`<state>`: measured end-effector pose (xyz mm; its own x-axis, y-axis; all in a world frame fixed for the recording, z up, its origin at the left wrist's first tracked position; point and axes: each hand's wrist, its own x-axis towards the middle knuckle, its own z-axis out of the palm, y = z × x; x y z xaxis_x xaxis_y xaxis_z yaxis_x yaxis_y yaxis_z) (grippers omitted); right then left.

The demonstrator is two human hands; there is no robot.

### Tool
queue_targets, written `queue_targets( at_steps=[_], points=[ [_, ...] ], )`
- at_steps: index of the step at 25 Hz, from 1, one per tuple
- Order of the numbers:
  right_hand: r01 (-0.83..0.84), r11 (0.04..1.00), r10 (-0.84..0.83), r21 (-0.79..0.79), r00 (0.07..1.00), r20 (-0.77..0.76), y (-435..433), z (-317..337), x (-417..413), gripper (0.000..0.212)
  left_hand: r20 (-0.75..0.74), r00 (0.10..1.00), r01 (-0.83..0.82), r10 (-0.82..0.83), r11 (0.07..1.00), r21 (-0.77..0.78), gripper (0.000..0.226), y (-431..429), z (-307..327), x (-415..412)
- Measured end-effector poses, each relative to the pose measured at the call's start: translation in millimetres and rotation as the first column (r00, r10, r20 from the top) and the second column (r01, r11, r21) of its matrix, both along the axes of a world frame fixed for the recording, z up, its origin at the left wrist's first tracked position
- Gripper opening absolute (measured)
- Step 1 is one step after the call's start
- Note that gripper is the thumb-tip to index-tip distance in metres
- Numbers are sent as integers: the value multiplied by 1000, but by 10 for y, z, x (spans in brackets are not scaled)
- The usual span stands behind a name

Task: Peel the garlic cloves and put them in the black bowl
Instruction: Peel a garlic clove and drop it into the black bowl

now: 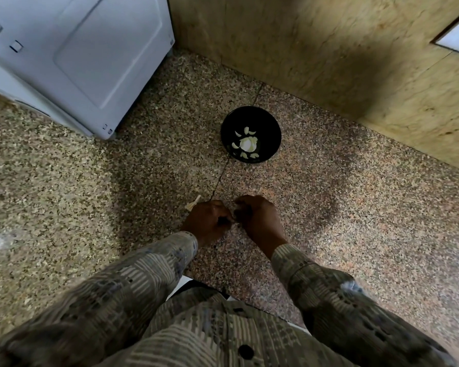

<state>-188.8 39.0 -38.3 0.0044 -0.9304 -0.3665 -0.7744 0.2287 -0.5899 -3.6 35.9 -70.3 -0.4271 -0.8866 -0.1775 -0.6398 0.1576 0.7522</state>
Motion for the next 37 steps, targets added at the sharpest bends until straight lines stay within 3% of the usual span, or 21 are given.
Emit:
queue_targets(
  at_steps=[3, 5, 8, 11, 13, 16, 18, 20, 24, 26, 29, 34, 37],
  points=[
    [-321, 942, 285, -95, 917, -279, 40, 15, 57, 14, 12, 1000, 3, -3, 1000, 6, 14, -11, -13, 9],
    [-365, 927, 324, -88, 896, -302, -1, 74, 59, 10, 14, 1000, 8, -7, 1000, -17, 11, -11, -26, 11],
    [-91, 960, 63, -265, 992, -111, -307, 310, 76, 16, 13, 1000, 17, -16, 999, -27, 4, 17, -11, -5],
    [146, 904, -131, -403, 989, 64, -685, 609, 66, 21, 13, 1000, -25, 25, 1000, -7, 7, 13, 0, -8],
    [207, 908, -184, -365, 978, 99, -764, 687, 32, 29, 17, 999, -34, 34, 999, -2, 7, 11, 15, -21],
    [199, 938, -185, -283, 980, 76, -461, 594, -18, 16, 21, 999, -26, 26, 999, -21, 7, 15, 33, -18],
    [47, 996, -46, -76, 999, 9, -77, 437, -41, 12, 39, 999, -4, 5, 1000, -22, 10, 16, 38, -12],
    [-53, 992, 51, 116, 998, 20, 250, 272, -52, 9, 54, 998, 17, -16, 1000, -20, 19, 0, 37, -1],
    [94, 975, -119, 200, 986, 114, 248, 90, -82, 4, 64, 997, 36, -34, 999, -28, 21, -26, 29, 4],
    [122, 963, -143, 240, 987, 74, 175, 67, -86, 8, 61, 997, 43, -41, 999, -32, 18, -25, 23, -4],
    [88, 979, -86, 183, 996, -18, 160, -16, -96, 19, 60, 998, 37, -36, 999, -24, 13, -28, 5, -12],
    [46, 966, -15, 253, 992, -124, -32, 2, -108, 29, 57, 998, -7, 7, 1000, -5, 11, -5, 41, -40],
    [-17, 958, 50, 285, 993, -111, -56, 69, -57, 21, 55, 997, -46, 45, 999, 26, 12, 37, 91, -68]
  ],
)
